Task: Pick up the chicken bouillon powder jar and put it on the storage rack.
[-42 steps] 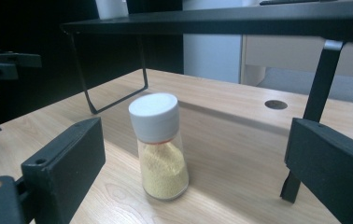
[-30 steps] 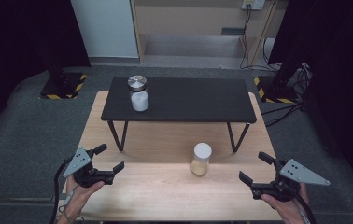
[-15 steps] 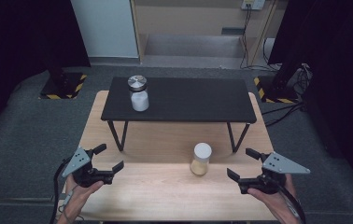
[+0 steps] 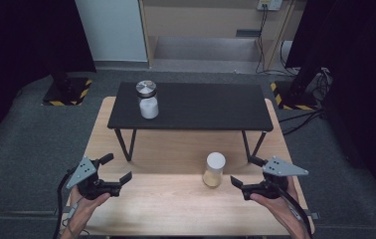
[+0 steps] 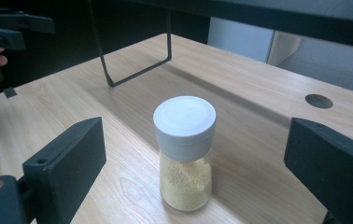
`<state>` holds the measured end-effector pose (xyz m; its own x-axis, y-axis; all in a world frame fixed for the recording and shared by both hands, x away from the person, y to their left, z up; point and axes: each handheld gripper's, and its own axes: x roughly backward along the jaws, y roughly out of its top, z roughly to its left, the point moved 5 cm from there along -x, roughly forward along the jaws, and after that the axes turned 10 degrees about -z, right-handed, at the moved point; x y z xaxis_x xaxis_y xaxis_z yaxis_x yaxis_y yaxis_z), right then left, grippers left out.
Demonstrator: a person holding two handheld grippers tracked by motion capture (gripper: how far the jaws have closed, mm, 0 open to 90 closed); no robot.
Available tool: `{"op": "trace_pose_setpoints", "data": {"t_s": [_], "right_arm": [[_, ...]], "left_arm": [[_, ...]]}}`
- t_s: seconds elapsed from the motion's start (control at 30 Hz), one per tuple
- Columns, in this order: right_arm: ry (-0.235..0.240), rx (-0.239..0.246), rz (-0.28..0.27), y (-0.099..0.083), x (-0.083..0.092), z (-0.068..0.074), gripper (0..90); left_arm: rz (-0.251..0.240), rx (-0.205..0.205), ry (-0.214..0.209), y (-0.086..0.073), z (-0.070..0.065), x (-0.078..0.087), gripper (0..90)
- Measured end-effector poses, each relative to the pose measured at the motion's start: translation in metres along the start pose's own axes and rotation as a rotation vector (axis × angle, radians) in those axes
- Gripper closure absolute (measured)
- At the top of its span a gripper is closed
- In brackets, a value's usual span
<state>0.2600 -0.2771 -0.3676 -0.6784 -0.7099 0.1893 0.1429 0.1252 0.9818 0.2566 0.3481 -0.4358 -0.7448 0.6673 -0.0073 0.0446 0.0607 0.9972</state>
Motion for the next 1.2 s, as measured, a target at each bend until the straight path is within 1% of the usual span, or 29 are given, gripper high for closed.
{"op": "trace_pose_setpoints", "data": {"t_s": [0.17, 0.33, 0.47, 0.63, 0.9, 1.2], "right_arm": [[0.007, 0.005, 0.019, -0.004, -0.012, 0.0, 5.7], [0.014, -0.008, 0.024, -0.009, -0.022, -0.002, 5.8], [0.015, -0.005, 0.032, -0.011, -0.029, -0.002, 5.8], [0.023, -0.014, 0.037, -0.014, -0.037, -0.004, 5.8], [0.024, -0.015, 0.055, -0.021, -0.05, -0.005, 5.9], [0.021, -0.011, 0.067, -0.027, -0.069, -0.002, 6.7]], "left_arm": [[0.0, 0.003, 0.0, 0.0, 0.0, 0.0, 0.4], [0.001, 0.004, -0.002, -0.001, 0.001, 0.0, 0.4], [0.003, 0.004, -0.003, -0.001, 0.001, 0.0, 0.5], [0.003, 0.002, -0.003, -0.001, 0.0, -0.001, 0.5], [0.007, 0.002, -0.007, -0.001, 0.0, -0.001, 0.5], [0.009, 0.0, -0.009, -0.001, 0.0, -0.001, 0.5]]}}
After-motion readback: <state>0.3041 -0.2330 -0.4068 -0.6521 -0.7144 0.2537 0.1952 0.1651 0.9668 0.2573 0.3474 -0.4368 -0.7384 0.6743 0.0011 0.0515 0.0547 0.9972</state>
